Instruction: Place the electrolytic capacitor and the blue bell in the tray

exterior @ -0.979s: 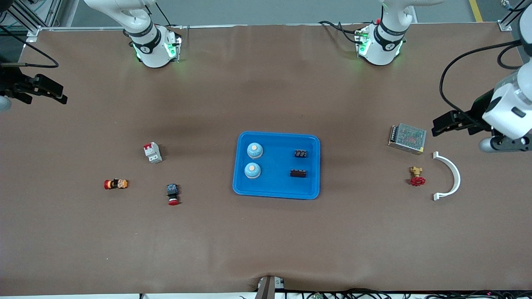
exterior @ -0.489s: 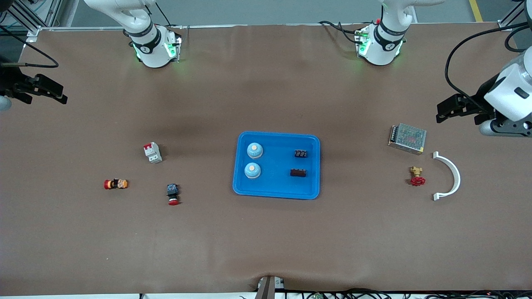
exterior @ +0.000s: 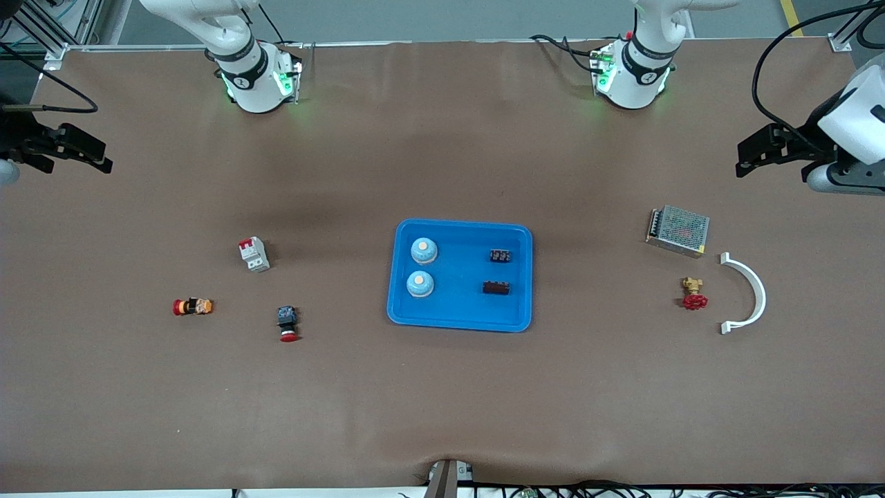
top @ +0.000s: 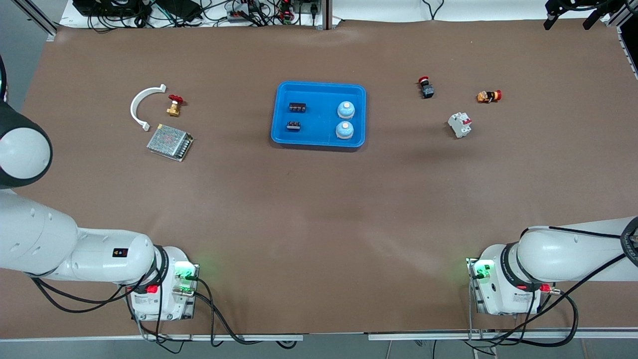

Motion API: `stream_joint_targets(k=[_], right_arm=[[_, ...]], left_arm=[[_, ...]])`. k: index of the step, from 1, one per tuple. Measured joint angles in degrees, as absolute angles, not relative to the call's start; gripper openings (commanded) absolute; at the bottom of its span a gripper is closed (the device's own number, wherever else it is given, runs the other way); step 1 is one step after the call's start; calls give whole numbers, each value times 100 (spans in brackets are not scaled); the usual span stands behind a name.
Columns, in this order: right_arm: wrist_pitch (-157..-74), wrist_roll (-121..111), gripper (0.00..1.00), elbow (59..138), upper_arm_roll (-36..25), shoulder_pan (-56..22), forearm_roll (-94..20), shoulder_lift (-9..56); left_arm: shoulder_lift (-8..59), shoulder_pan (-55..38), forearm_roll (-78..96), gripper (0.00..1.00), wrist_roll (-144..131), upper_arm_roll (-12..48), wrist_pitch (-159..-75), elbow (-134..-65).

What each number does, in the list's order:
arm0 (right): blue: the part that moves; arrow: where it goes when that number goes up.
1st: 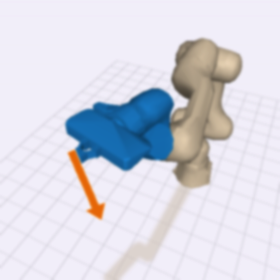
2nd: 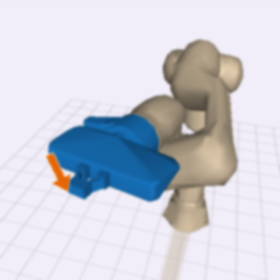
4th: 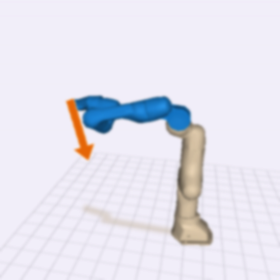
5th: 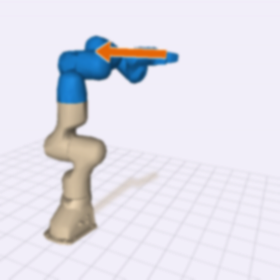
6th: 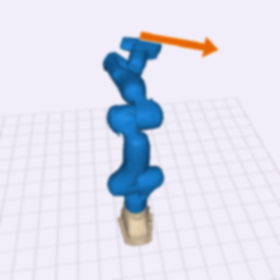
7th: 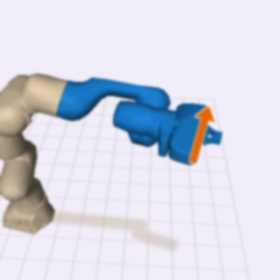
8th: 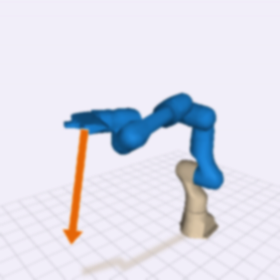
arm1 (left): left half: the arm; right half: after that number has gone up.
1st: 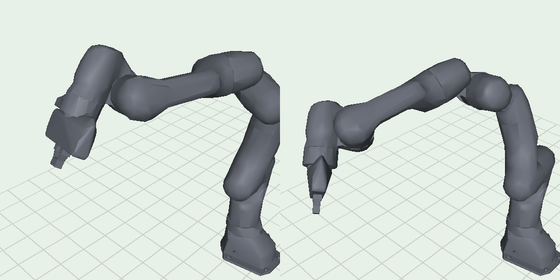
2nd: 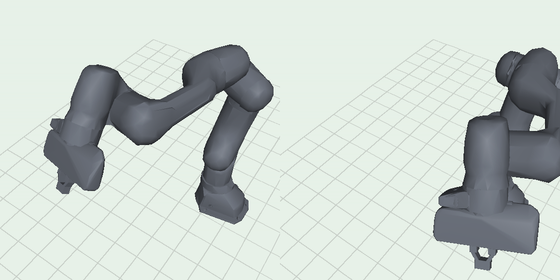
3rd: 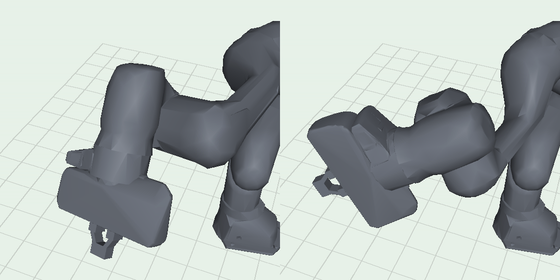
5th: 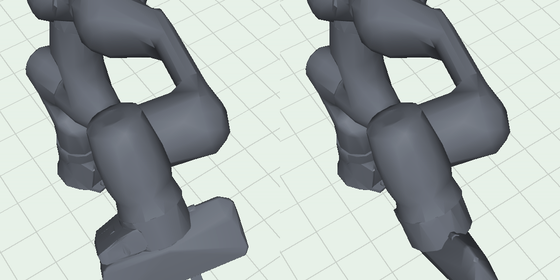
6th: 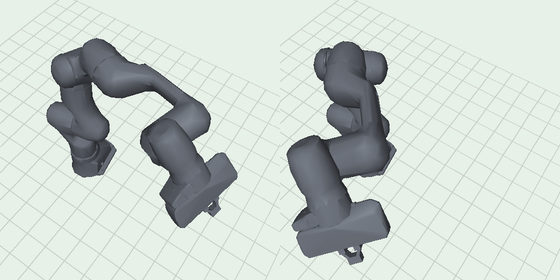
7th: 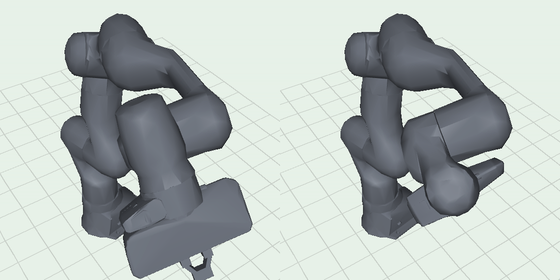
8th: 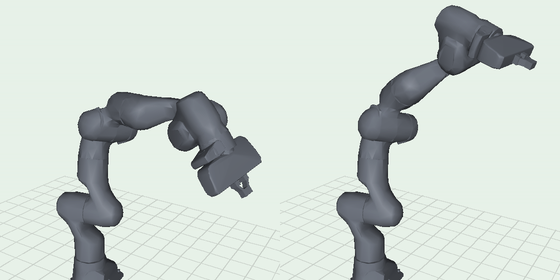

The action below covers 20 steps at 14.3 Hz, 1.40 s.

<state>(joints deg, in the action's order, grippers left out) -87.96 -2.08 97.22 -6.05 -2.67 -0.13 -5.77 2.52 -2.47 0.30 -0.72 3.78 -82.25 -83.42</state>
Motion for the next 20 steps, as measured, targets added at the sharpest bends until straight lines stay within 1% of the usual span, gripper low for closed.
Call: stream_joint_targets(k=[6,11,20], right_arm=[[-8790,-208,100,9722,-595,-267,-13,-555],[-8789,-208,100,9722,-585,-267,-13,-552],[-8787,-208,100,9723,-531,-270,-22,-462]], left_arm=[[239,-367,141,100,6,92,-8229,-8409],[239,-407,-244,100,62,89,-8351,-8413],[344,-412,-255,100,62,91,-8565,-8471]])
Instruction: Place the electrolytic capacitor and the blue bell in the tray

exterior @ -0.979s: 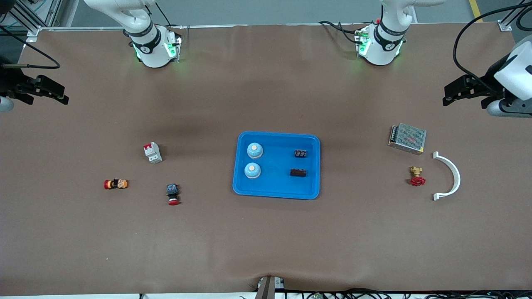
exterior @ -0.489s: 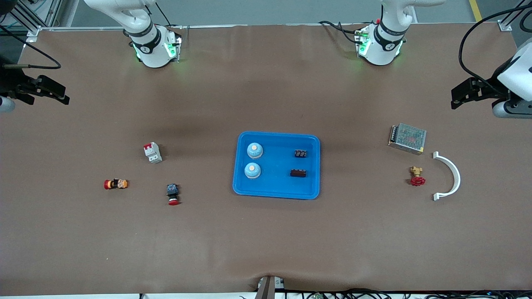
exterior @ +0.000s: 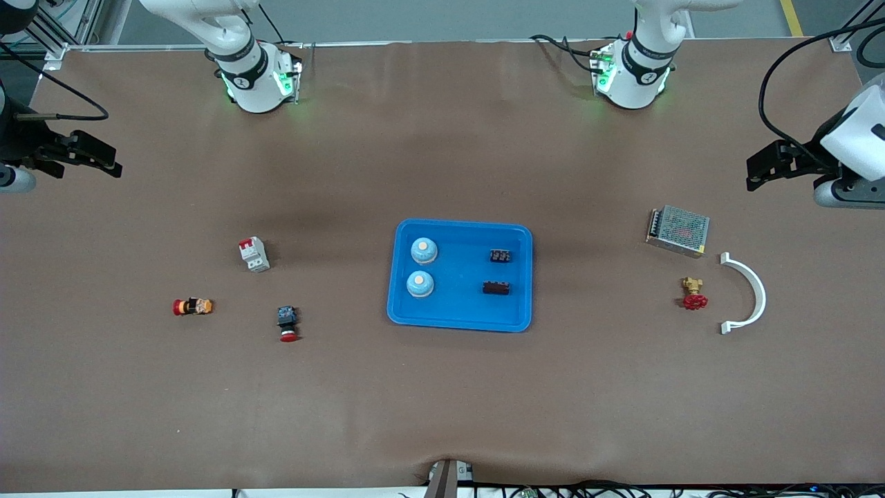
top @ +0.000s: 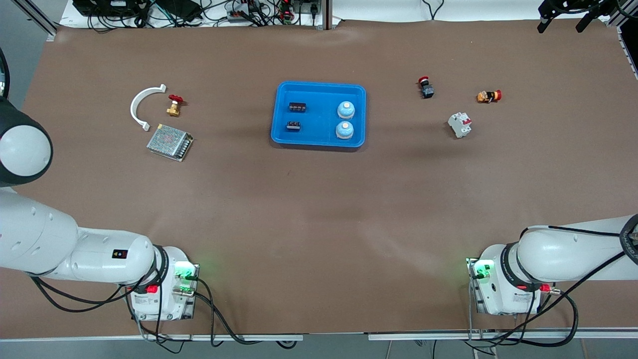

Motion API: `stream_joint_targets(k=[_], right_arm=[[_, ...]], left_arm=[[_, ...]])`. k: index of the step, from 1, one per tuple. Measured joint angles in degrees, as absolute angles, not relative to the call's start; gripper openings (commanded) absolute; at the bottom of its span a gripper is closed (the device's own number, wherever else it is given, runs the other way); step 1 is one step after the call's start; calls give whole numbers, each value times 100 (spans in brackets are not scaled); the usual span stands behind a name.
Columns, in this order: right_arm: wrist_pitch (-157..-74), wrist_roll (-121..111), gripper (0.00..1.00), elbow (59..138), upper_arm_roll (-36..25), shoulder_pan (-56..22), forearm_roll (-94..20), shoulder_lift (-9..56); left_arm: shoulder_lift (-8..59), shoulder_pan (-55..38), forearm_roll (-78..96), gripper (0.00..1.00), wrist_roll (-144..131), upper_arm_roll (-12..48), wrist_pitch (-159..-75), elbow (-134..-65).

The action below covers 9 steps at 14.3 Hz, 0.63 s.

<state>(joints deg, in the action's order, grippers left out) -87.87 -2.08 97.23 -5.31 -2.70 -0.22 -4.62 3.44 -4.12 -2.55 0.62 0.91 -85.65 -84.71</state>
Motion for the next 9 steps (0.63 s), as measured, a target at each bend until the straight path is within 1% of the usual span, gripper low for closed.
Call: stream_joint_targets(k=[9], right_arm=[[-8787,-208,100,9720,-531,-270,-22,-462]], left_arm=[[344,-407,-230,100,62,90,-8616,-8471]])
